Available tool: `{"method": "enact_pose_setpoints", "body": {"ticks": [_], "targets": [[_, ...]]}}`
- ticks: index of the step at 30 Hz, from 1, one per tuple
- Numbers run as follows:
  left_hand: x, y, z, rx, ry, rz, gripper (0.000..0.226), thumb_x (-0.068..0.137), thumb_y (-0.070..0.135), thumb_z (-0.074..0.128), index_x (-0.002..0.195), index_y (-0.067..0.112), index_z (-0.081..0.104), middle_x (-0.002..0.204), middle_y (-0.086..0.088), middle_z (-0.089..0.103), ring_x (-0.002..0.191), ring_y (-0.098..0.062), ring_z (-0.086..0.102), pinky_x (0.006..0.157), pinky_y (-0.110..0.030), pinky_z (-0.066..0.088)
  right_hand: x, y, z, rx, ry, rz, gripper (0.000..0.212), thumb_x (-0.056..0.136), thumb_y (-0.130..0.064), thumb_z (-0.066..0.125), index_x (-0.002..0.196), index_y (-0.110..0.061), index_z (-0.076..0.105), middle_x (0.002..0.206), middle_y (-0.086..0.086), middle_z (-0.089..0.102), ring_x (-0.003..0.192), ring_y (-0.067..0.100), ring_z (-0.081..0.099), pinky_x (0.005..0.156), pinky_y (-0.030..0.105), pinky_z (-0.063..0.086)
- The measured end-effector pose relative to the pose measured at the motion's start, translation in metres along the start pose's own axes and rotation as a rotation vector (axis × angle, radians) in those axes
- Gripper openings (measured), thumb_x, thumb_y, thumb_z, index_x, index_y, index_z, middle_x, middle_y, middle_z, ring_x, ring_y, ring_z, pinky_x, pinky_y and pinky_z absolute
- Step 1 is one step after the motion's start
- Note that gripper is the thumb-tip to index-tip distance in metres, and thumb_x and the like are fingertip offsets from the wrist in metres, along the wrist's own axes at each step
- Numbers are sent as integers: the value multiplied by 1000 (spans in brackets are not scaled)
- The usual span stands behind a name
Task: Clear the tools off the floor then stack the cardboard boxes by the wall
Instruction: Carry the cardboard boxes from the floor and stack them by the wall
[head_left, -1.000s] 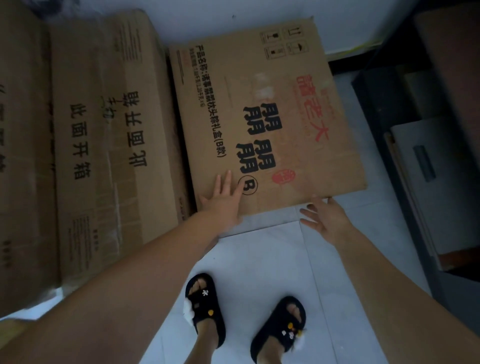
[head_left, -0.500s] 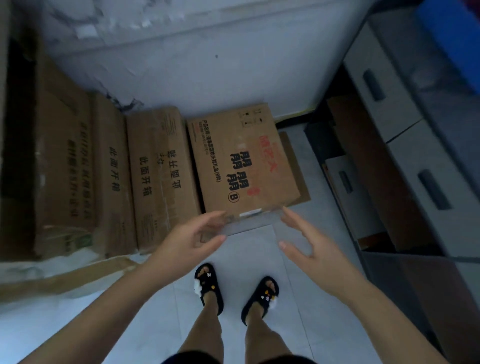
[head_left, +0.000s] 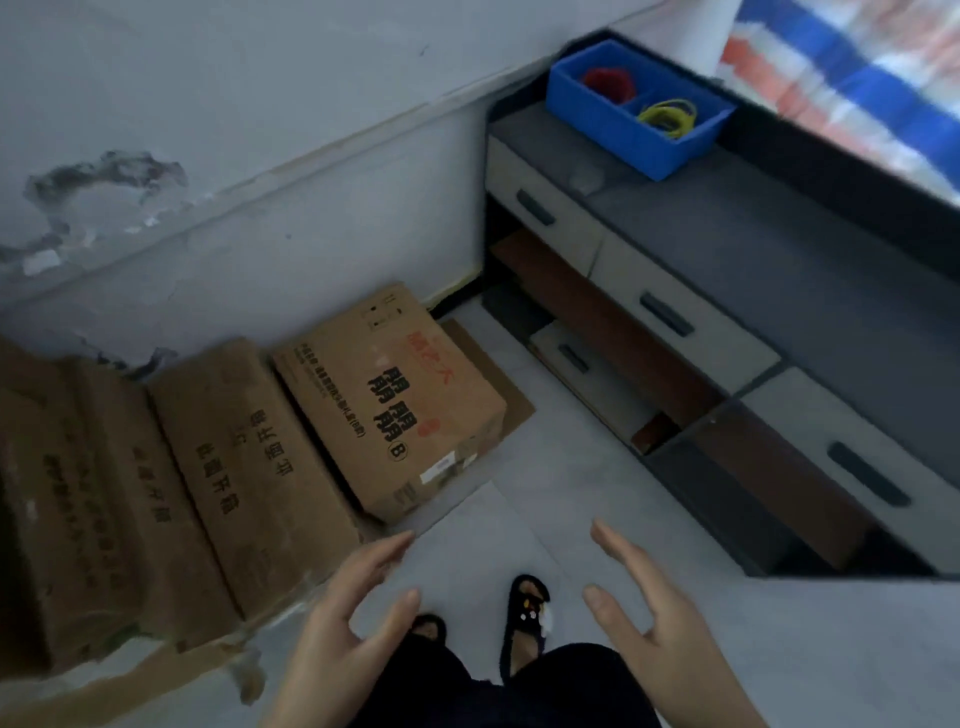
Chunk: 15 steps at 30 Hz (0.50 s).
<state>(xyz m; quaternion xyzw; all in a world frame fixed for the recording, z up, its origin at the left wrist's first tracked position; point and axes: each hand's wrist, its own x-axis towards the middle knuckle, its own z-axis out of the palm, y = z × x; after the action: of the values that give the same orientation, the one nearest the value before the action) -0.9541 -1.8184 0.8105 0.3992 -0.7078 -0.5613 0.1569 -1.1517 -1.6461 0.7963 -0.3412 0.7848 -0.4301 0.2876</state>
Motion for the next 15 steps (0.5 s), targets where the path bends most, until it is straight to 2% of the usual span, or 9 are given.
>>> {"method": "enact_pose_setpoints", "body": {"ticks": [3,4,7,9,11,15], "targets": [[8,2,-7,38,-185,88,56,55,84,57,107,65,52,116,31,58,109,10,54,87,-10,43,-38,-2,20,42,227,75,79,69,-86,40,129,-34,46,135,-42,29,121,-15,40,97,0,26],[10,0,-12,67,-250,139,55,56,82,58,108,65,53,115,30,58,109,9,55,86,-8,43,-52,-4,31,32,309,94,76,70,-85,40,129,-38,47,135,-41,29,120,-15,41,97,1,27],[12,-13,-26,157,-446,234,55,57,78,61,109,65,51,117,32,56,110,11,53,88,-6,42,-103,-6,69,71,532,190,52,73,-78,47,123,-64,42,132,-38,38,116,-17,44,94,0,30],[8,-21,-31,192,-558,251,58,54,82,58,109,66,50,118,35,54,110,14,51,91,-9,43,-137,-11,96,159,626,296,53,67,-83,46,117,-75,31,128,-44,36,115,-21,42,89,-4,29],[2,-28,-32,223,-655,289,61,51,90,52,108,68,49,119,36,53,111,14,51,92,-7,41,-171,-17,122,160,717,365,53,65,-88,41,116,-78,27,128,-47,33,115,-21,42,88,-4,30],[-18,-30,-13,289,-898,365,60,53,91,51,109,69,49,122,35,52,115,10,50,98,-14,40,-245,-25,165,191,969,519,47,73,-62,54,113,-76,35,126,-43,41,114,-19,45,87,-4,30]]}}
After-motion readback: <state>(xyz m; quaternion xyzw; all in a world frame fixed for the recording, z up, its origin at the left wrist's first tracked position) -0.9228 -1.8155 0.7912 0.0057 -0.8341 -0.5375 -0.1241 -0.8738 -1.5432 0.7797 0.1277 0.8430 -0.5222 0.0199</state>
